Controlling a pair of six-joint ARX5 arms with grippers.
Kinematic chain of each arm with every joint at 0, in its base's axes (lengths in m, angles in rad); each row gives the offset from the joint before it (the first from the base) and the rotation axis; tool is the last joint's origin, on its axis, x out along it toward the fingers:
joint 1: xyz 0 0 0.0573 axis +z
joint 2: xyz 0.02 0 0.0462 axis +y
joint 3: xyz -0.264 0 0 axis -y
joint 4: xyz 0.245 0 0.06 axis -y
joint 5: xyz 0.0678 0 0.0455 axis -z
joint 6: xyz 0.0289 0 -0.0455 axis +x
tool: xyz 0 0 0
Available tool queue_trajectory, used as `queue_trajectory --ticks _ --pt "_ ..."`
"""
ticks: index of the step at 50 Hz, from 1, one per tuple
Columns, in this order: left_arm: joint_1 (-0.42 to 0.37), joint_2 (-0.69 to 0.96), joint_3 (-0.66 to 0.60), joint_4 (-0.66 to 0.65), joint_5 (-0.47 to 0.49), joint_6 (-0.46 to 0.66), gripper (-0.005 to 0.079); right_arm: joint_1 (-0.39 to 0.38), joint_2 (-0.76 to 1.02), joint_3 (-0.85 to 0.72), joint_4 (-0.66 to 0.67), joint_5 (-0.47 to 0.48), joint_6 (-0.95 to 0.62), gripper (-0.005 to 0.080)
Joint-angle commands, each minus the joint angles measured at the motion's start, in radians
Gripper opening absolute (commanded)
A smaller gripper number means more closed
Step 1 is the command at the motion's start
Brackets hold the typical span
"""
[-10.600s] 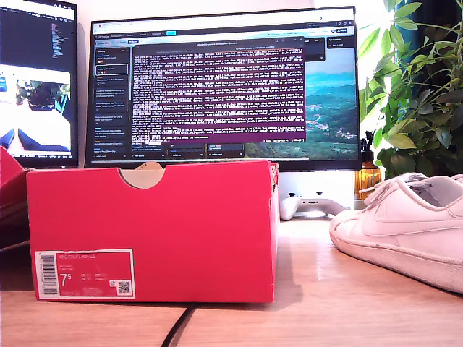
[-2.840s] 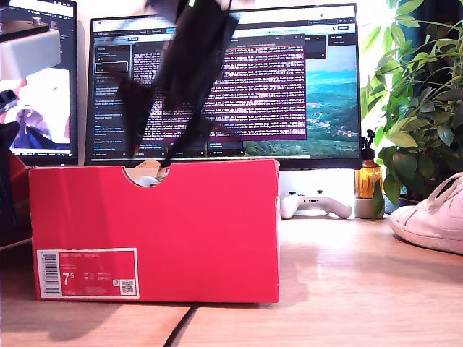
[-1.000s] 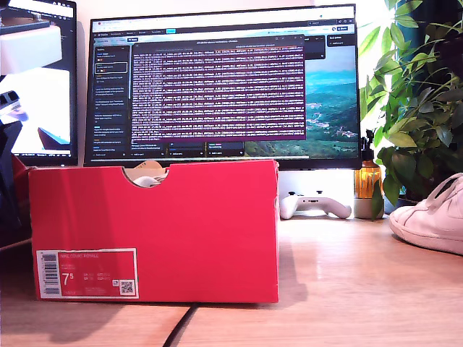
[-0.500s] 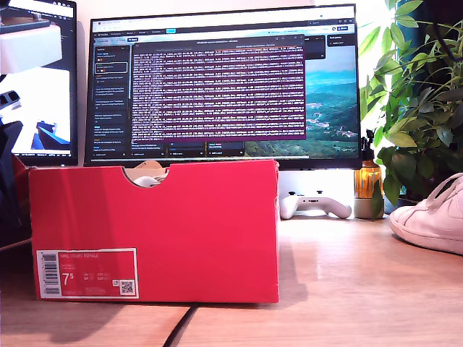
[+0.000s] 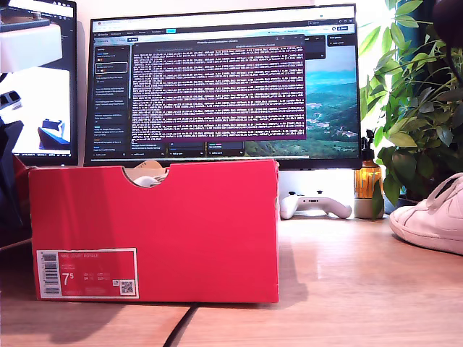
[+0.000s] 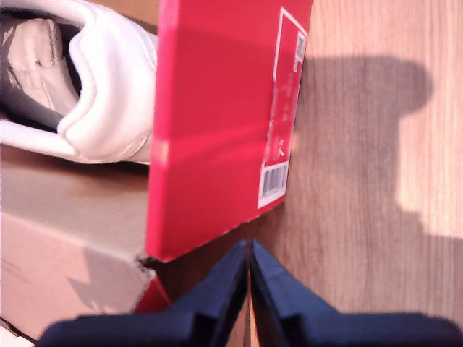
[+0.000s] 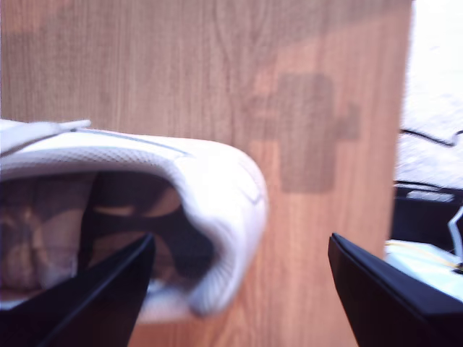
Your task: Pack the white shoes by picking the first shoe and placing it inside the red shoebox, left side, then picking and rotating the second shoe and placing it in the shoebox
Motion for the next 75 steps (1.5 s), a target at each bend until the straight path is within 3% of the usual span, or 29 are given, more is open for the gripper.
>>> queue_trajectory --ticks 1,11,14,17,23,25,28,38,52,64,75 --pt "0.0 0.009 0.01 0.002 0.005 -0.006 -0.0019 -0.013 0.002 -0.047 0.024 -0.009 0.002 0.0693" --pt "0.0 0.009 0.01 0.002 0.007 -0.006 -0.0019 -0.04 0.002 -0.141 0.138 -0.041 0.004 0.069" --pt "0.0 0.009 0.01 0.002 0.009 -0.006 -0.0019 -0.046 0.002 -0.166 0.168 -0.045 0.01 0.0654" --pt "0.0 0.009 0.01 0.002 0.009 -0.006 -0.0019 -0.052 0.002 -0.187 0.19 -0.051 0.015 0.0516" --pt "-0.001 0.009 0.01 0.002 0.01 -0.006 -0.0019 -0.054 0.002 -0.202 0.213 -0.059 0.024 -0.0037" --pt "0.0 0.009 0.01 0.002 0.01 -0.006 -0.0019 -0.055 0.002 -0.201 0.216 -0.057 0.017 0.0025" --pt "0.0 0.009 0.01 0.002 0.01 -0.006 -0.0019 -0.06 0.001 -0.2 0.222 -0.058 -0.002 -0.0017" --pt "0.0 0.009 0.01 0.002 0.013 -0.006 -0.0019 -0.073 0.0 -0.124 0.203 -0.046 -0.237 -0.0013" --pt "0.0 0.009 0.01 0.002 0.013 -0.006 -0.0019 -0.074 0.0 0.144 0.144 -0.026 -0.966 -0.0013" --pt "0.0 0.009 0.01 0.002 0.014 -0.006 -0.0019 -0.074 0.0 0.346 0.105 -0.133 -1.448 -0.0013" --pt "0.0 0.009 0.01 0.002 0.028 -0.006 -0.0019 -0.038 0.0 0.444 0.255 -0.355 -1.819 -0.0013"
